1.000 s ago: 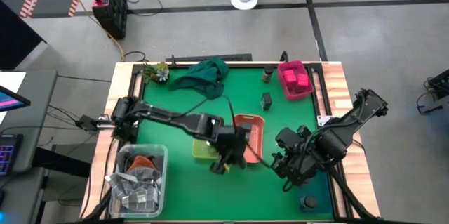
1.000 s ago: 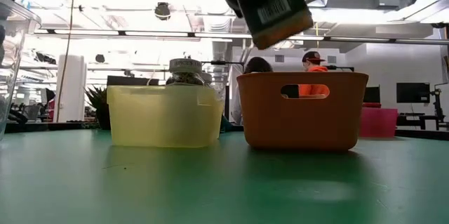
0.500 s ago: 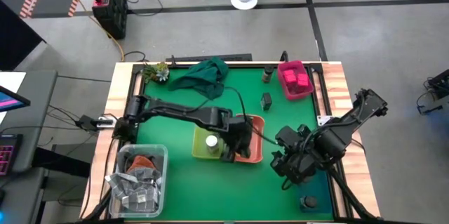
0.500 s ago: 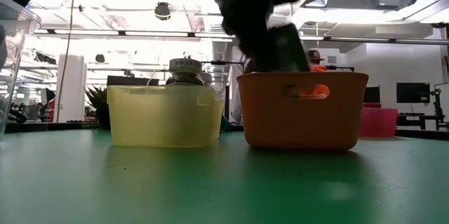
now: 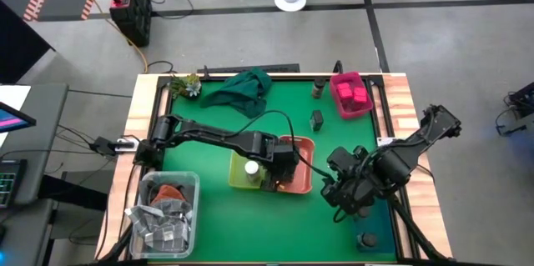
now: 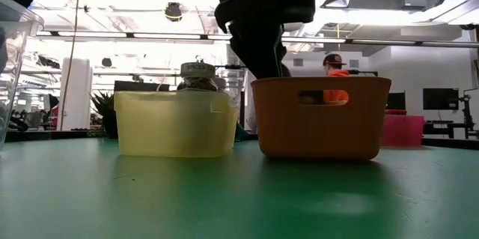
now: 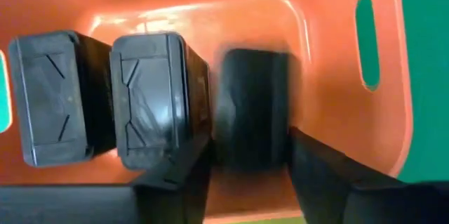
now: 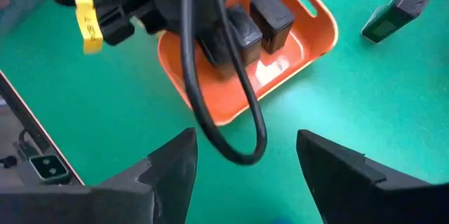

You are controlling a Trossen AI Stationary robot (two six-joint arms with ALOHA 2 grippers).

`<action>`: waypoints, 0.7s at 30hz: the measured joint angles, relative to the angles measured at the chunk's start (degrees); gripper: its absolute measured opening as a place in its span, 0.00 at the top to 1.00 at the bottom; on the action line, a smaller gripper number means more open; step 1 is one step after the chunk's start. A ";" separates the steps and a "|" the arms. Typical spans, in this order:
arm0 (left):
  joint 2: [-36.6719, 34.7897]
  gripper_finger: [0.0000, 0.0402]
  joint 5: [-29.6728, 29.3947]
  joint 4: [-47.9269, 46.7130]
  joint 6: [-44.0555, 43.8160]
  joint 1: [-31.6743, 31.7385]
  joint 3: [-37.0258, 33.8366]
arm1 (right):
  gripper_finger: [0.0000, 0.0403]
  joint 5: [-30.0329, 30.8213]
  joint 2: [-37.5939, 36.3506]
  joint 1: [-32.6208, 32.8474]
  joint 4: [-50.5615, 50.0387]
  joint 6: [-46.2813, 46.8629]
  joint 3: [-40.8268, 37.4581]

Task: Sort spices by type
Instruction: Put the bottom black seasoning can into the orange bin, then put the black seasoning can into the orange bin

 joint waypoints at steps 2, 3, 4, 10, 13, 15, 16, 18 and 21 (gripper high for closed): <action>0.00 0.53 -0.02 0.07 -0.08 0.02 0.00 | 0.33 0.00 -0.30 -0.43 -0.01 -0.24 0.00; 0.00 0.51 0.00 0.05 -0.25 0.02 0.00 | 0.33 0.00 -0.46 -0.73 0.04 -0.44 0.00; 0.00 0.48 -0.02 0.07 -0.33 0.02 0.00 | 0.33 0.00 -0.62 -0.84 0.09 -0.51 0.00; -2.82 0.40 0.00 -0.55 -1.61 0.81 0.00 | 0.33 0.00 -2.13 -1.82 -1.54 0.01 0.00; -6.32 0.40 -0.05 -0.47 -3.25 2.09 0.00 | 0.33 -0.01 -3.70 -2.91 -3.58 0.68 0.00; -8.59 0.41 -0.07 -0.67 -4.16 3.03 0.00 | 0.33 0.00 -5.09 -3.94 -5.38 0.12 0.00; -9.79 0.42 -0.09 -1.15 -4.71 3.52 0.00 | 0.33 0.01 -5.79 -4.59 -6.01 -0.98 0.00; -11.94 0.43 -0.07 -1.54 -6.08 4.49 0.00 | 0.33 0.02 -7.03 -6.23 -6.60 -4.43 0.00; -14.51 0.44 -0.06 -3.12 -8.63 5.88 0.00 | 0.33 0.00 -8.17 -9.55 -5.79 -11.96 0.00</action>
